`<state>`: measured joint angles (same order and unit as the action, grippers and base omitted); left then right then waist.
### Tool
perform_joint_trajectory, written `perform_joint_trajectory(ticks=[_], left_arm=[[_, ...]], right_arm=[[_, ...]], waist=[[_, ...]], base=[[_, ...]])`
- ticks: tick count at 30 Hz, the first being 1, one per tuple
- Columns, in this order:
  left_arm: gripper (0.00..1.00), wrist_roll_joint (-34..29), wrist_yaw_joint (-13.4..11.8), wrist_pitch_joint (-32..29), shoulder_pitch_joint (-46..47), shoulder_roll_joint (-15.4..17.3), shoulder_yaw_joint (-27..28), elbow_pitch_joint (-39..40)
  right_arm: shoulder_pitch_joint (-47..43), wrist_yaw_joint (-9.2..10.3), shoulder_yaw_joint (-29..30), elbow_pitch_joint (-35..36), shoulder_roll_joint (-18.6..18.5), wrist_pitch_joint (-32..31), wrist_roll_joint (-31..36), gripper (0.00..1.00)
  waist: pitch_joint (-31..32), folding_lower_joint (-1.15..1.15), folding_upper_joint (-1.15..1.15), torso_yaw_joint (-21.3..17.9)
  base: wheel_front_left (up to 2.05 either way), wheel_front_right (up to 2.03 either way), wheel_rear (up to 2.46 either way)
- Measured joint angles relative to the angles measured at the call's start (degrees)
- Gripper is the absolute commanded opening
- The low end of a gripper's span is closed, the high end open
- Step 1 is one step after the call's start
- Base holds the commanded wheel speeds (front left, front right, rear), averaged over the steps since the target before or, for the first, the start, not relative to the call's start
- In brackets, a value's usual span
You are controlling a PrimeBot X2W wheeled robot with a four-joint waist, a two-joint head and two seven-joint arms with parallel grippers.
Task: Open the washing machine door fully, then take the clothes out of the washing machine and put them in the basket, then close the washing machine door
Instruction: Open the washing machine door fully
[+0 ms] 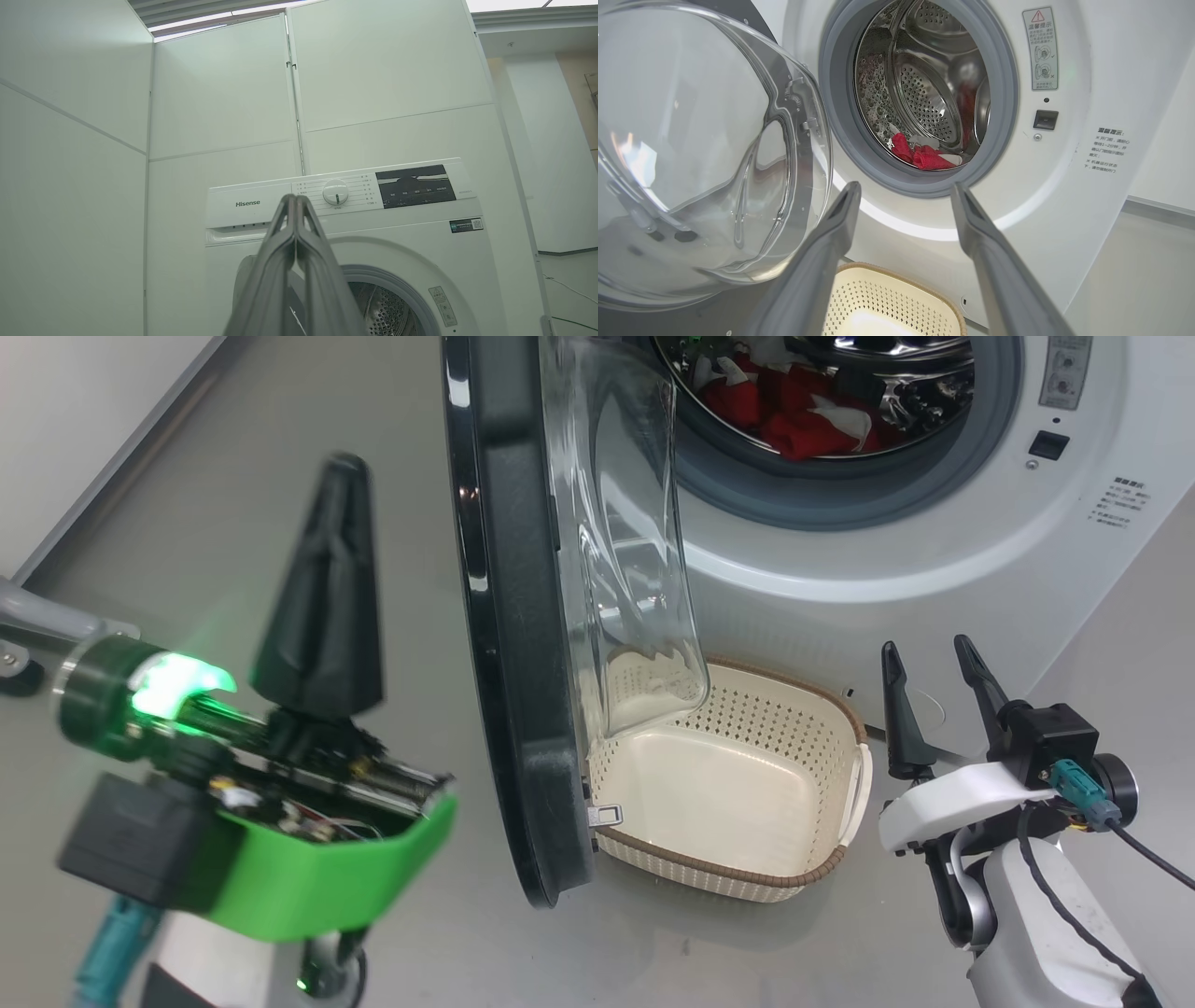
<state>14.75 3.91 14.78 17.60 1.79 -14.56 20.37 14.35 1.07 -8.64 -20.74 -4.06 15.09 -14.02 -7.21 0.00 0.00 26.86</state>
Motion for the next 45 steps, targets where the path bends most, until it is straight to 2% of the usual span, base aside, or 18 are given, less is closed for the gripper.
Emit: perform_joint_trajectory(ticks=[5,9,15,21,29,34,45], left_arm=[[0.00,2.04,2.04,-0.11,-2.88,0.21,-6.92,1.78],[0.00,4.89,2.87,-2.41,-4.53,0.59,-11.87,2.74],[0.00,9.45,2.99,-7.19,-7.03,1.86,-17.78,3.39],[0.00,13.00,3.02,-12.48,-8.48,5.00,-22.63,3.70],[0.00,17.19,3.03,-18.91,-10.96,8.47,-24.99,2.05],[0.00,18.01,3.02,-21.38,-12.49,10.05,-24.17,0.00],[0.00,17.58,1.35,-22.35,-13.16,10.42,-20.61,-2.54]], right_arm=[[-0.53,-0.09,0.35,-0.21,0.10,-0.01,0.15,1.00],[-0.58,-0.43,0.53,-0.31,0.27,-0.01,0.48,1.00],[-0.59,-0.43,0.81,-0.34,0.38,-0.01,0.59,1.00],[-0.59,-0.45,1.19,-0.53,0.44,-0.01,1.08,1.00],[-0.58,-0.65,1.78,-0.89,0.48,-0.01,1.51,1.00],[-0.58,-0.98,2.15,-0.94,0.52,-0.02,1.58,1.00],[-0.58,-1.03,2.45,-1.16,0.57,-0.16,2.16,1.00]], waist=[[-0.12,0.00,0.00,-0.45],[-0.31,0.00,0.00,-0.73],[-0.63,0.00,0.00,-0.98],[-0.93,0.00,0.00,-0.83],[-1.15,0.00,0.00,-0.42],[-1.08,0.00,0.00,-0.20],[-1.02,0.00,0.00,0.13]], base=[[0.00,0.00,0.00],[0.00,0.00,0.00],[0.00,0.00,0.00],[0.00,0.00,0.00],[0.00,0.00,0.00],[0.00,0.00,0.00],[0.00,0.00,0.00]])
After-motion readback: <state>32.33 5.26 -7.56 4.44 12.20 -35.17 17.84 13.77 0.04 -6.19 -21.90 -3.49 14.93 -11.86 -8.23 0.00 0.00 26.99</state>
